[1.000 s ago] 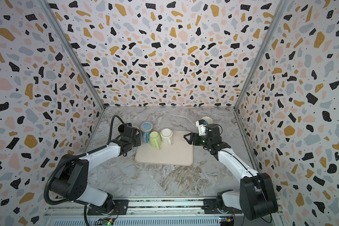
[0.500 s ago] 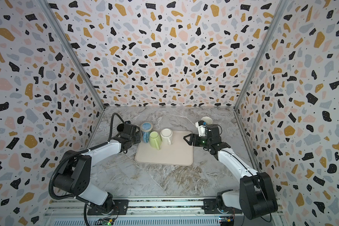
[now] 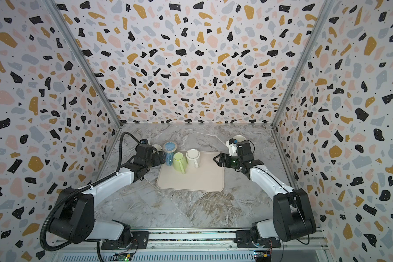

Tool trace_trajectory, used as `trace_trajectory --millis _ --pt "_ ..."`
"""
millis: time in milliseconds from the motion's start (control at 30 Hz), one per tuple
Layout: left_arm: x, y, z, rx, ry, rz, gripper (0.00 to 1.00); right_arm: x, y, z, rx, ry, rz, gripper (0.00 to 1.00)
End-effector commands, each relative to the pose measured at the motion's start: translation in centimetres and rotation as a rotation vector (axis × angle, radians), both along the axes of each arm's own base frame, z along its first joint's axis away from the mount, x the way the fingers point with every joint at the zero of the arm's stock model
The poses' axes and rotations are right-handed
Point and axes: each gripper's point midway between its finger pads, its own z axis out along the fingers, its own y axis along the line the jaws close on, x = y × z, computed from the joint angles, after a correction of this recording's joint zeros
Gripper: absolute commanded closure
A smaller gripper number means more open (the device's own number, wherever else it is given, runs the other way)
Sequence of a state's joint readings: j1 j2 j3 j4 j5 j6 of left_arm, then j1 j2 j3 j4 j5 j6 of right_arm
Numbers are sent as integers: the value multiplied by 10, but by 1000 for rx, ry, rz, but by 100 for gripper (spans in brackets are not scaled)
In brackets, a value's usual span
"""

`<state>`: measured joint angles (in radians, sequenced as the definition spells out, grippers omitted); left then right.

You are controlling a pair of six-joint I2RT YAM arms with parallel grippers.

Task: Turn the mug right side up
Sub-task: Place the mug at the top-left of the table.

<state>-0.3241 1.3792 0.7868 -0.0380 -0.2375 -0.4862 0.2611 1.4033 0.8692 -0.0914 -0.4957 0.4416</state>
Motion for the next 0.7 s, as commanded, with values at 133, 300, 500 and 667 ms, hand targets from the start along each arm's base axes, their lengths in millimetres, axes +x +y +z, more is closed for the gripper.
trace_trajectory --millis 133,300,500,667 --pt "-14 -4 24 -80 -97 -33 0 7 -3 -3 -115 11 -36 26" --pt "-19 -19 24 -99 -94 -88 0 2 12 -1 -139 8 -14 26" --pt "-22 -24 29 -109 -109 -116 0 -4 28 -1 -151 5 26 26" --pt "-26 -26 27 -121 -96 -125 0 -10 29 -3 -134 -11 35 26"
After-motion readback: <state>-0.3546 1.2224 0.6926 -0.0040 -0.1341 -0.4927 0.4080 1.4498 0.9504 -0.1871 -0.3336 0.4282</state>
